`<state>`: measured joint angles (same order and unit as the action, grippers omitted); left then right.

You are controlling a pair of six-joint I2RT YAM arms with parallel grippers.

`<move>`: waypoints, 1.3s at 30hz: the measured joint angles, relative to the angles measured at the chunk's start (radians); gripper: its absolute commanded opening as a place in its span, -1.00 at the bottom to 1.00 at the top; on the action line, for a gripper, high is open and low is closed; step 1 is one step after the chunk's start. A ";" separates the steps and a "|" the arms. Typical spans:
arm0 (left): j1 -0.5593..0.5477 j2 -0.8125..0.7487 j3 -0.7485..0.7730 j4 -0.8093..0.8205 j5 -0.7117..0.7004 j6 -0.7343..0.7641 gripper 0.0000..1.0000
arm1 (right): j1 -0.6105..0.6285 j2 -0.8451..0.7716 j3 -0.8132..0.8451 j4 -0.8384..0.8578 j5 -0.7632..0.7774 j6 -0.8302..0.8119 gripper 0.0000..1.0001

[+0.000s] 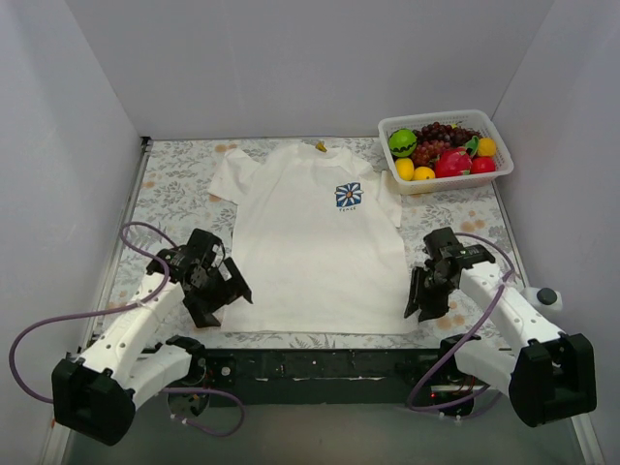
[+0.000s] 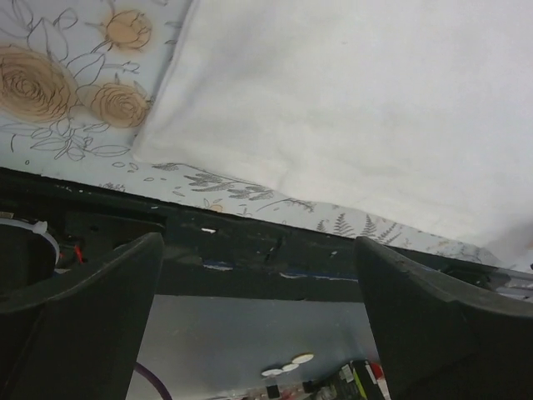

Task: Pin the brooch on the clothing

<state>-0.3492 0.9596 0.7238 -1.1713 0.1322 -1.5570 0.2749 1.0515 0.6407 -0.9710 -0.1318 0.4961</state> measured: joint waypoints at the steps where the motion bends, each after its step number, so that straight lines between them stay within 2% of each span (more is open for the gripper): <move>1: 0.000 0.004 0.029 -0.004 -0.003 0.008 0.96 | 0.000 0.010 0.019 -0.006 -0.001 -0.013 0.34; 3: 0.000 0.023 0.099 0.003 -0.024 0.026 0.96 | 0.000 0.023 0.066 -0.006 -0.004 -0.031 0.58; 5: 0.000 0.076 0.198 0.030 -0.058 0.049 0.96 | 0.000 0.029 0.127 0.018 -0.011 -0.053 0.66; 8: -0.001 0.196 0.312 0.102 -0.125 0.087 0.96 | 0.000 0.047 0.191 0.089 -0.029 -0.070 0.67; 11: 0.002 0.361 0.392 0.203 -0.200 0.122 0.89 | 0.000 0.090 0.210 0.192 -0.046 -0.084 0.57; 12: 0.006 0.412 0.407 0.242 -0.222 0.129 0.81 | 0.000 0.108 0.210 0.220 -0.050 -0.087 0.45; 14: 0.022 0.502 0.416 0.318 -0.255 0.137 0.79 | 0.000 0.149 0.210 0.279 -0.056 -0.093 0.27; 15: 0.035 0.542 0.416 0.352 -0.266 0.140 0.70 | 0.001 0.169 0.208 0.312 -0.059 -0.095 0.07; 18: 0.085 0.654 0.418 0.439 -0.301 0.140 0.43 | 0.006 0.226 0.200 0.417 -0.070 -0.101 -0.16; 21: 0.142 0.734 0.418 0.503 -0.314 0.146 0.25 | 0.012 0.294 0.199 0.496 -0.083 -0.109 -0.26; 22: 0.164 0.755 0.419 0.522 -0.315 0.148 0.03 | 0.015 0.316 0.199 0.513 -0.085 -0.112 -0.30; 24: 0.206 0.785 0.419 0.557 -0.319 0.154 -0.16 | 0.016 0.350 0.199 0.538 -0.085 -0.119 -0.36; 25: 0.226 0.793 0.419 0.570 -0.323 0.158 -0.36 | 0.018 0.368 0.199 0.549 -0.087 -0.126 -0.36; 30: 0.283 0.798 0.420 0.611 -0.336 0.178 -0.97 | 0.018 0.407 0.199 0.578 -0.097 -0.141 -0.37; 39: 0.277 0.818 0.372 0.652 -0.255 0.196 -1.00 | 0.018 0.436 0.213 0.594 -0.107 -0.159 -0.37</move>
<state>-0.0719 1.7775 1.0958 -0.5190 -0.1230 -1.3613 0.2932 1.4879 0.8536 -0.3771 -0.2386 0.3370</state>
